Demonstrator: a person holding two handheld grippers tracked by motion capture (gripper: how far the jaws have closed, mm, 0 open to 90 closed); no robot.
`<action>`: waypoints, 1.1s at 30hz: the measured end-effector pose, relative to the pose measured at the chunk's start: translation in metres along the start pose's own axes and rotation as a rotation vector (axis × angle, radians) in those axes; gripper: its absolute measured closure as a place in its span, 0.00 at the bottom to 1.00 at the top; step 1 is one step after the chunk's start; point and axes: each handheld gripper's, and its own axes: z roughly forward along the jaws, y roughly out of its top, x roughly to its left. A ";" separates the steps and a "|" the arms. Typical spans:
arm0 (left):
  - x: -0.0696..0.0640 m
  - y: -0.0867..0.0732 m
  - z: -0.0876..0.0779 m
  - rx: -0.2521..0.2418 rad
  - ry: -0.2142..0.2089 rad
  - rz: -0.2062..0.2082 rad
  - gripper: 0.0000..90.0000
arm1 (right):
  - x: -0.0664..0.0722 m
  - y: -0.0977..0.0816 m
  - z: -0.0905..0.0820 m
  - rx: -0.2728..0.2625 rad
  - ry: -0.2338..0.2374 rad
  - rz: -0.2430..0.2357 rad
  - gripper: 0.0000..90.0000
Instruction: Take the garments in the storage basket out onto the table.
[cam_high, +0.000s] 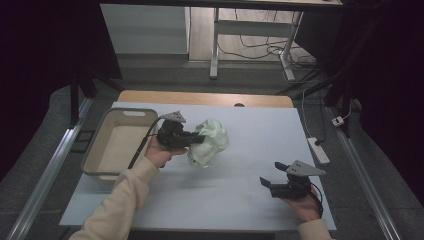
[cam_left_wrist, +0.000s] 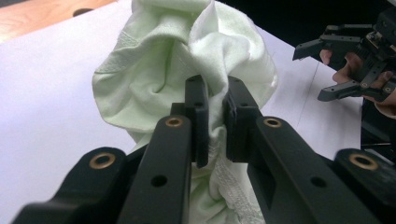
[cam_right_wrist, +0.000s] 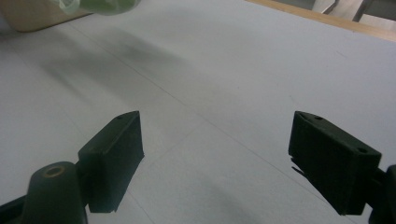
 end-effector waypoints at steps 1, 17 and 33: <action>0.000 0.000 0.003 0.007 -0.003 0.003 0.90 | 0.000 0.000 0.000 0.002 0.000 -0.001 0.19; 0.006 -0.012 0.054 0.155 0.034 0.008 0.89 | 0.000 0.000 0.001 0.006 0.005 -0.003 0.19; 0.013 -0.031 0.083 0.281 0.080 0.032 0.88 | 0.000 0.000 0.001 0.005 0.007 -0.001 0.20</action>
